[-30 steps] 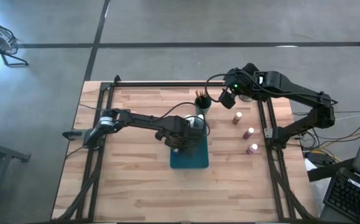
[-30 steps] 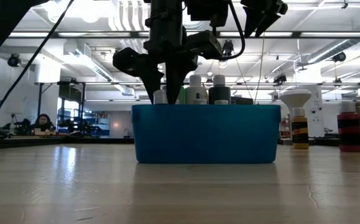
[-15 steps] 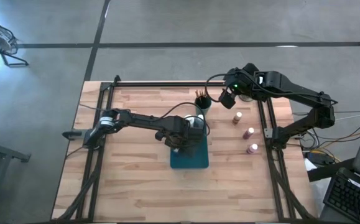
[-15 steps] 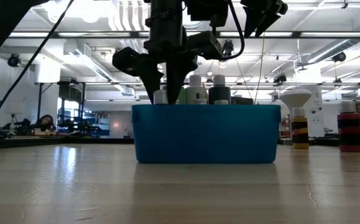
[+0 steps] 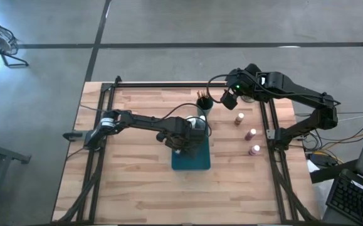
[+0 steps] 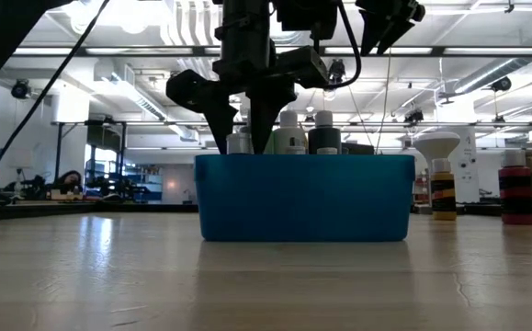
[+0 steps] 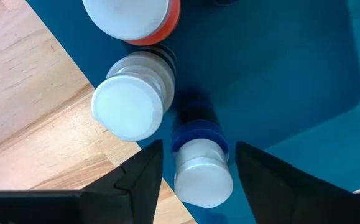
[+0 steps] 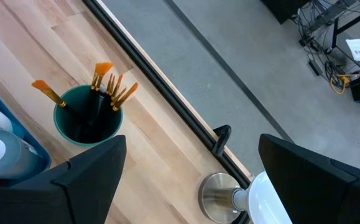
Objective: Pick & Place Paint Supplies
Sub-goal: Put the small yellow paint bottle into the blue bin
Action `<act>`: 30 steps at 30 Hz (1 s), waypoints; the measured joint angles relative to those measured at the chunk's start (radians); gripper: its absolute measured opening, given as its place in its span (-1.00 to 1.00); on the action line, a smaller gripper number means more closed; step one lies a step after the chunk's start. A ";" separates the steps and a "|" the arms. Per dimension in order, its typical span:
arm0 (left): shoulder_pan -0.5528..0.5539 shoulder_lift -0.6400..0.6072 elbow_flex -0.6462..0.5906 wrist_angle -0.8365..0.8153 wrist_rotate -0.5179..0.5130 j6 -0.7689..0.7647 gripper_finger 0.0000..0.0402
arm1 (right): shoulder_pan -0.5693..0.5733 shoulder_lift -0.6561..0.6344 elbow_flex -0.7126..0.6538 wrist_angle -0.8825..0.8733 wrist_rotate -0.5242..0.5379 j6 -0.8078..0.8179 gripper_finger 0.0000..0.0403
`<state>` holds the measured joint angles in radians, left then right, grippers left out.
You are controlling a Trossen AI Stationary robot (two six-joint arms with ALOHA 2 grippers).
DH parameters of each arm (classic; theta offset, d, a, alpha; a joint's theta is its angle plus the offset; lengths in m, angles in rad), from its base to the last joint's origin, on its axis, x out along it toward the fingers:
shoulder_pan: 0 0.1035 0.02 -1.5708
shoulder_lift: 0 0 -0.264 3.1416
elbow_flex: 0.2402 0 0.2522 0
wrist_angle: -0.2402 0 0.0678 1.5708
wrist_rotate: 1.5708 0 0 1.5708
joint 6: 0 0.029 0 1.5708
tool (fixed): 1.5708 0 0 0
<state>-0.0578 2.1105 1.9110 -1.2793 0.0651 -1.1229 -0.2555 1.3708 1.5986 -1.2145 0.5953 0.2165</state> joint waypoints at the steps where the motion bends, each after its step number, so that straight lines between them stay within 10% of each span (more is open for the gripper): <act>1: 0.000 0.000 0.000 0.000 0.000 0.000 0.03 | 0.000 0.000 0.000 0.000 0.000 0.000 0.81; 30: -0.005 -0.002 0.133 -0.119 -0.011 -0.006 0.03 | 0.000 0.000 0.000 0.000 0.000 0.000 0.81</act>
<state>-0.0624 2.1090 2.0438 -1.3988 0.0539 -1.1294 -0.2555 1.3705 1.5986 -1.2140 0.5954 0.2166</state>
